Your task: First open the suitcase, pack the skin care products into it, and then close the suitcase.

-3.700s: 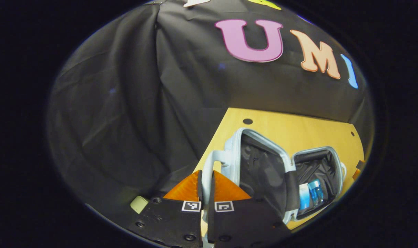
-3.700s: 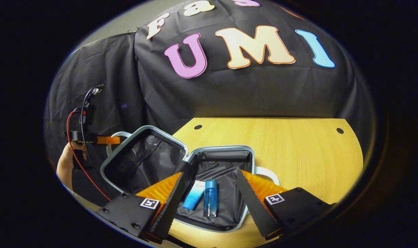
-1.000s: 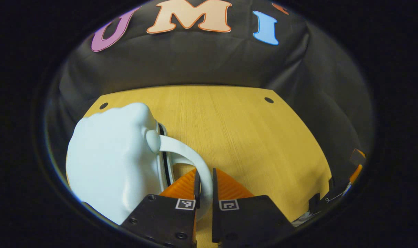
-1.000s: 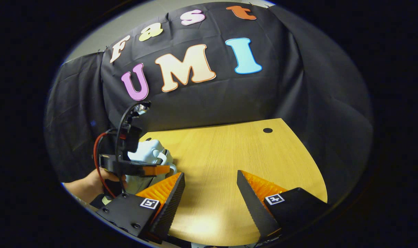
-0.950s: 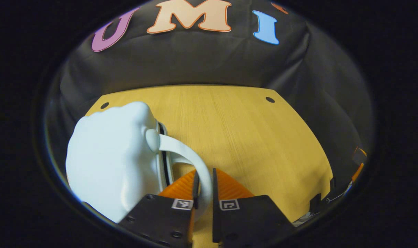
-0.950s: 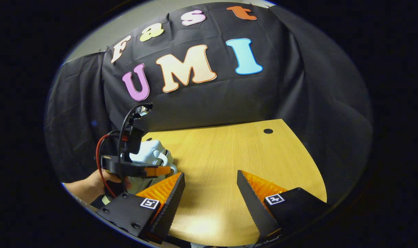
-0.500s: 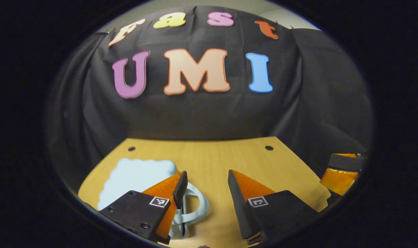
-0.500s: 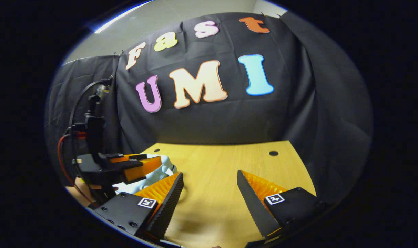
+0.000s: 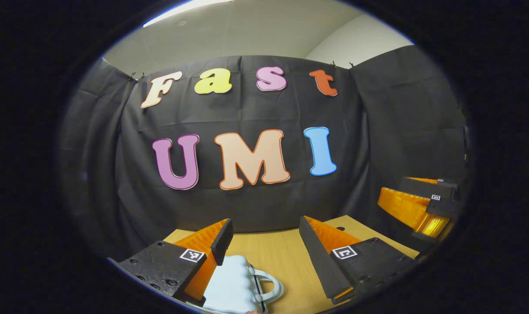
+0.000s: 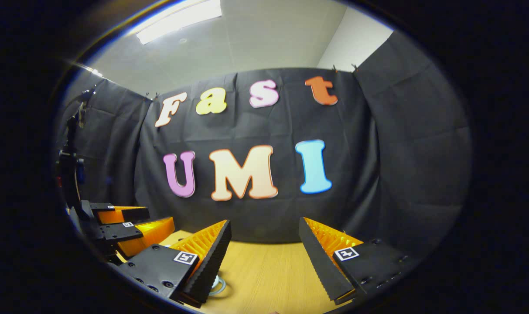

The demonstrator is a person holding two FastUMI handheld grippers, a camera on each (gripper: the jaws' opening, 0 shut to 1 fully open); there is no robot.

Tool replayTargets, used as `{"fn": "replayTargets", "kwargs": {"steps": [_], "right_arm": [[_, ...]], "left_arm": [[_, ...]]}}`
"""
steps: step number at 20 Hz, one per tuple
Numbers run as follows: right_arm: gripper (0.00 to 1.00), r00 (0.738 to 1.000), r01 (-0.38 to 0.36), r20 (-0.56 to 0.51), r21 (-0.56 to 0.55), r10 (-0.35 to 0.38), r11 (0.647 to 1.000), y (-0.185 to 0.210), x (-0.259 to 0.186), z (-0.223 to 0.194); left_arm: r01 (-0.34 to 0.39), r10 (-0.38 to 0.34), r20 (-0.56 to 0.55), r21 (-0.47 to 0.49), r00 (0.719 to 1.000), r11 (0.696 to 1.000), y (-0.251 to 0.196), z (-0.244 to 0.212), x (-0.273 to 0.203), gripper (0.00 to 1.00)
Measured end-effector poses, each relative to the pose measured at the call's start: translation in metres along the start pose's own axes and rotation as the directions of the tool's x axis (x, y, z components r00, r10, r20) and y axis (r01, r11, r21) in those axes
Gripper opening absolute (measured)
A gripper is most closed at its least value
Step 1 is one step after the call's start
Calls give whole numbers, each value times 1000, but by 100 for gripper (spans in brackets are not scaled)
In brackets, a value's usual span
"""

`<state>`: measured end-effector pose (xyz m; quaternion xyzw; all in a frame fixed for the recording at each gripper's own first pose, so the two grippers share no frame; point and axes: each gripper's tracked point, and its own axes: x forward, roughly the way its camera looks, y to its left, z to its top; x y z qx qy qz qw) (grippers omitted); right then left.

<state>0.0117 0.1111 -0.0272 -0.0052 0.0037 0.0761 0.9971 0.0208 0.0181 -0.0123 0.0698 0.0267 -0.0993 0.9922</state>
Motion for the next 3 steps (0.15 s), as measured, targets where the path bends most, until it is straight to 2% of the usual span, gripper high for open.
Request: {"fn": "replayTargets", "kwargs": {"steps": [3], "right_arm": [[98, 999, 10, 46, -30, -9, 1000, 11, -12, 18]], "left_arm": [[22, -21, 23, -41, 1000, 999, 0, 12, -6, 90]]}}
